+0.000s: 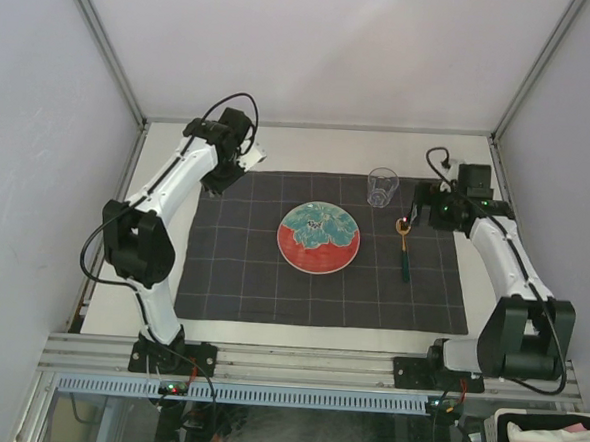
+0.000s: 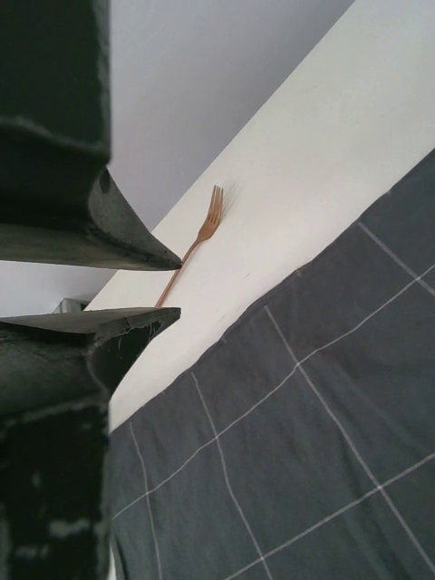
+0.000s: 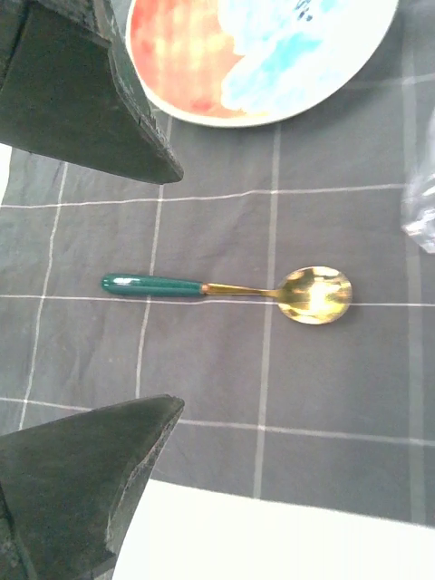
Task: Set the dinner table for one person
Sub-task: Adjust the spoon with the napkin.
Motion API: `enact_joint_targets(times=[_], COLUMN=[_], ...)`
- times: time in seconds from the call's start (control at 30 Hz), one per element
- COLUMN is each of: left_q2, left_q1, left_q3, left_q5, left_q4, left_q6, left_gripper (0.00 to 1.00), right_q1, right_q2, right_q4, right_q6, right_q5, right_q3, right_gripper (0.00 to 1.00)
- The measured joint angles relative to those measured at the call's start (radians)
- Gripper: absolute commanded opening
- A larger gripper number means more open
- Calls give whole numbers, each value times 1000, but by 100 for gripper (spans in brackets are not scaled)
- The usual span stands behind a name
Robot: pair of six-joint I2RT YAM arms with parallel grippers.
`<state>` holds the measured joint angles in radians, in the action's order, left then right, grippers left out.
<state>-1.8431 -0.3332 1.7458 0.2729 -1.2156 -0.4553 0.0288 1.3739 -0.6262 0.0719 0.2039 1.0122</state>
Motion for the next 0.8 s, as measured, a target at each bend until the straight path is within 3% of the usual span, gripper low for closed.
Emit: enact_joint_targets(times=[0.2, 0.37, 0.47, 0.53, 0.63, 0.7, 0.8], left_q2=[-18, -28, -10, 16, 79, 139, 248], left_q1=[0, 3, 7, 13, 47, 89, 209], left_q3=[23, 22, 23, 30, 88, 111, 108], left_q5=[15, 72, 134, 162, 136, 98, 31], left_q4=[26, 59, 89, 96, 74, 61, 4], left_q6=[-8, 38, 64, 80, 106, 122, 161], left_gripper=[25, 25, 37, 62, 90, 95, 95], right_q1=[29, 25, 20, 21, 22, 14, -19], right_q2=[-83, -90, -116, -152, -222, -274, -313], right_q4=[62, 106, 105, 99, 73, 55, 34], right_q6=[-6, -34, -63, -85, -120, -140, -167], right_q5=[-54, -204, -288, -307, -266, -219, -189], right_q3=[99, 126, 126, 126, 126, 127, 133], right_gripper=[100, 100, 100, 100, 100, 100, 100])
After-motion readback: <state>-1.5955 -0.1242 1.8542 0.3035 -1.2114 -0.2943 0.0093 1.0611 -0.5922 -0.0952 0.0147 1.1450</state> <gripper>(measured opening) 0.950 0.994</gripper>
